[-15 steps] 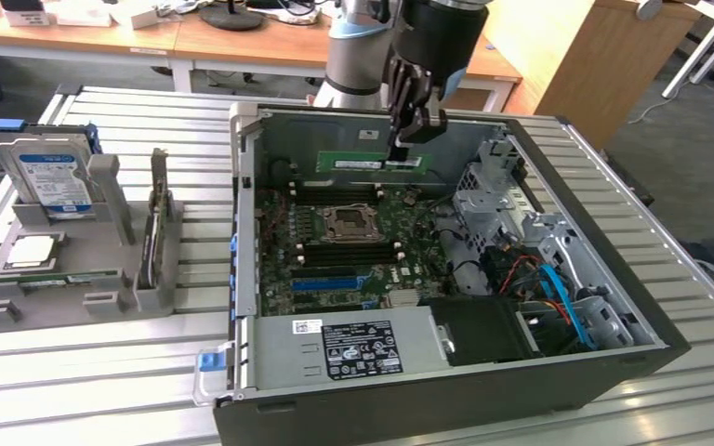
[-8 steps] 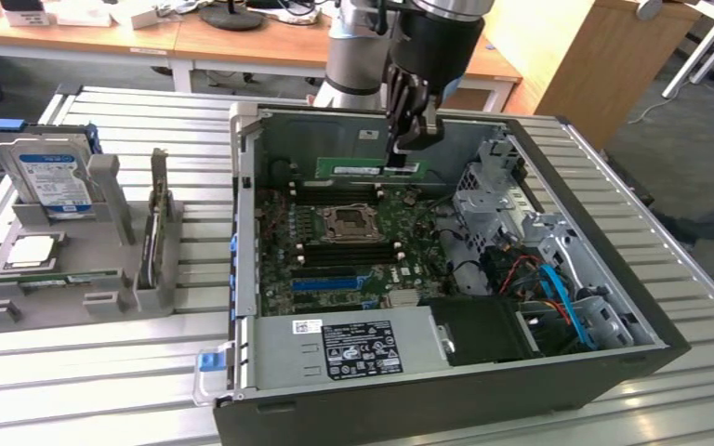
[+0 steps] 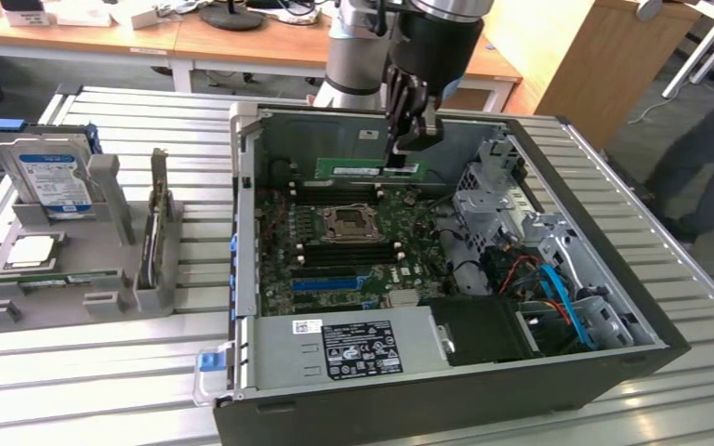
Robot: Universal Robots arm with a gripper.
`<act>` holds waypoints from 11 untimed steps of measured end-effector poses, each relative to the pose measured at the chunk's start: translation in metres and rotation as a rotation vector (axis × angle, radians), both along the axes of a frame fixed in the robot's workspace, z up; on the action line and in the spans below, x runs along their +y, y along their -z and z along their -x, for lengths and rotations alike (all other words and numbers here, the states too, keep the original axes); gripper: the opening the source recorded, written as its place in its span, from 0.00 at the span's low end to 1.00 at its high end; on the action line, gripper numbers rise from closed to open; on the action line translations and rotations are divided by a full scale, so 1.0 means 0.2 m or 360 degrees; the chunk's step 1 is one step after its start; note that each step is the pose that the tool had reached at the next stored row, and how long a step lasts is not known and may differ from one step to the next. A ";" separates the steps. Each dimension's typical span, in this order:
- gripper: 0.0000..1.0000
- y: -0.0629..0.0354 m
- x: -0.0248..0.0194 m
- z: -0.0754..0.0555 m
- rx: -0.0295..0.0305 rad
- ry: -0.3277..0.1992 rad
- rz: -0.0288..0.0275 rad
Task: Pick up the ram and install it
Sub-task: 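Pick up the ram and move it above insertion slot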
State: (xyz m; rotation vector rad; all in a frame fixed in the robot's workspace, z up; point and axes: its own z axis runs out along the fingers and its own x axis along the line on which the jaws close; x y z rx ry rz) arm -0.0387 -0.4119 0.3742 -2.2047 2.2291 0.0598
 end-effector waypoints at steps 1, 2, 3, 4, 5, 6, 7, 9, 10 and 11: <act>0.12 0.001 0.000 0.00 -0.00001 -0.0001 -0.00001; 0.12 0.002 0.000 0.00 -0.00002 -0.0001 -0.00001; 0.12 0.002 0.000 0.00 -0.00002 -0.0002 0.00000; 0.12 0.002 0.000 0.00 -0.00001 -0.0002 0.00001; 0.12 0.002 0.000 0.00 -0.00001 -0.0002 0.00001; 0.12 0.003 0.000 0.00 -0.00002 -0.0002 0.00000; 0.12 0.007 0.000 0.00 -0.00004 -0.0002 -0.00006; 0.12 0.015 0.000 0.00 -0.00002 -0.0002 -0.00002; 0.12 0.021 0.000 0.00 -0.00002 -0.0002 -0.00001; 0.12 0.026 0.000 0.00 -0.00001 -0.0002 0.00000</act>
